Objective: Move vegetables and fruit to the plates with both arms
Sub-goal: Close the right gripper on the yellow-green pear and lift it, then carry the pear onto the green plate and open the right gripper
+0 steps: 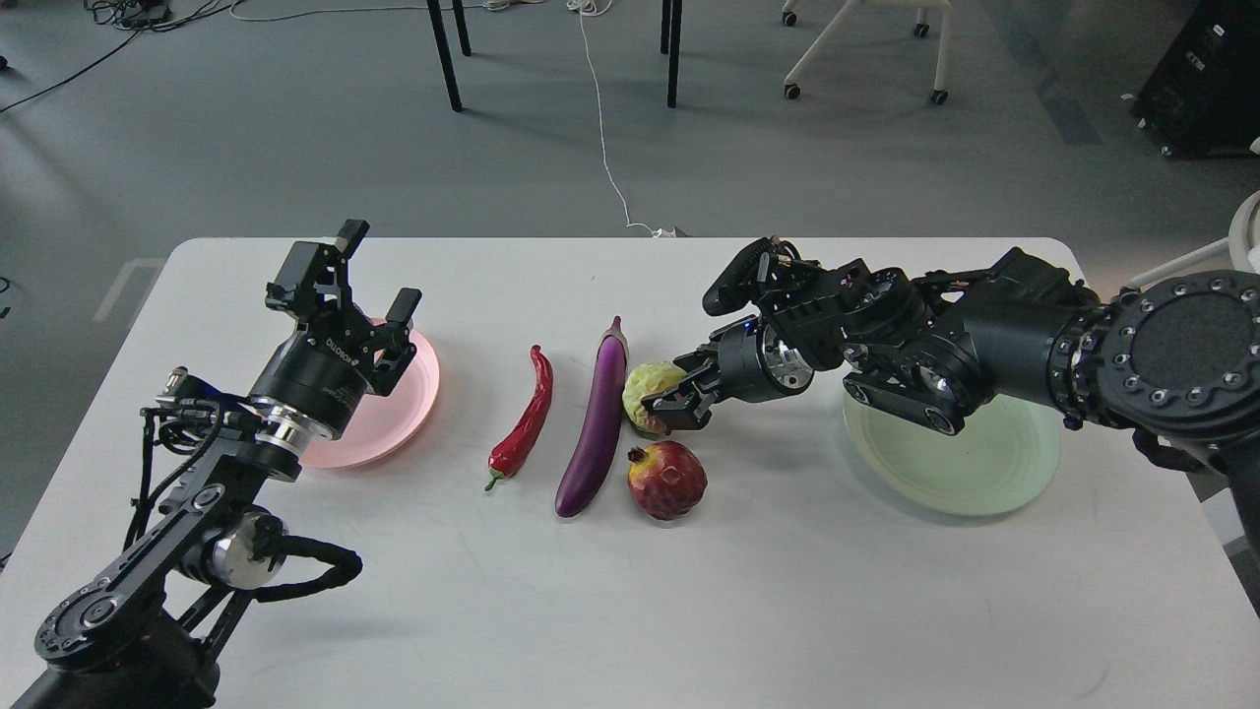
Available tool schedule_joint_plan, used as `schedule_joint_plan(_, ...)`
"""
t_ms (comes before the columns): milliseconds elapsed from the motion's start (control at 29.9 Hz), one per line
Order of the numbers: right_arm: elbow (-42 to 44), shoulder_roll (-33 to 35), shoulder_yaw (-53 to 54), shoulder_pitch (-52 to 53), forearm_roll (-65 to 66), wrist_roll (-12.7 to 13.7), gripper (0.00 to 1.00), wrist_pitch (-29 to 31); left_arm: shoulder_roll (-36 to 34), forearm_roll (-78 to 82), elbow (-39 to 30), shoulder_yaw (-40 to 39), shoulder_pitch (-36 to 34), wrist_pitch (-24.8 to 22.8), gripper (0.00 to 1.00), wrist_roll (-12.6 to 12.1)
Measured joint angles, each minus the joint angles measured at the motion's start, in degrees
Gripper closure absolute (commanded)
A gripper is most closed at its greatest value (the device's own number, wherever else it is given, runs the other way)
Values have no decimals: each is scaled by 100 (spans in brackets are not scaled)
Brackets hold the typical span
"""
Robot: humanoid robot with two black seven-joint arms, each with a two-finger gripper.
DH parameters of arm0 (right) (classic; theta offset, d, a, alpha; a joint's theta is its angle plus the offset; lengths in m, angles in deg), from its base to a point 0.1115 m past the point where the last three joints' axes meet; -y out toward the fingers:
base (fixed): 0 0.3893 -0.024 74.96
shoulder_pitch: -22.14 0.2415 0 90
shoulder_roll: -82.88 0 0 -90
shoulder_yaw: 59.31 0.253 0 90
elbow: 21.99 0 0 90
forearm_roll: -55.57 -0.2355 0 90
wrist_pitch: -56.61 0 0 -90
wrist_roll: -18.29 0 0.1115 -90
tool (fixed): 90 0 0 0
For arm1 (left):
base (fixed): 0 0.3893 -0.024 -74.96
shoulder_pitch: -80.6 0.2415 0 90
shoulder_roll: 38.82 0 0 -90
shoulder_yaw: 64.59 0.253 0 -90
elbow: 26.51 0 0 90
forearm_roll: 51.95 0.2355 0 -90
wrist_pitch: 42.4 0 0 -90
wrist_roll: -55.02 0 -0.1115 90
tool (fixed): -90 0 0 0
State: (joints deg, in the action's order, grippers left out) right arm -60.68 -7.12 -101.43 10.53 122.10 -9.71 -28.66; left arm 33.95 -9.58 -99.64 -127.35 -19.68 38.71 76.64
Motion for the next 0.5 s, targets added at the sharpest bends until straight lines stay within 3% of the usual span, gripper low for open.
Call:
schedule_joint_plan(200,-262,128,-88,420,9,-1,55,32,0,0,-8,0,0,1,0,0)
schedule_joint_plan(501,-1345,1438,-676,1501,102,-1,55,62,17,0,-52,0,0,1,0,1)
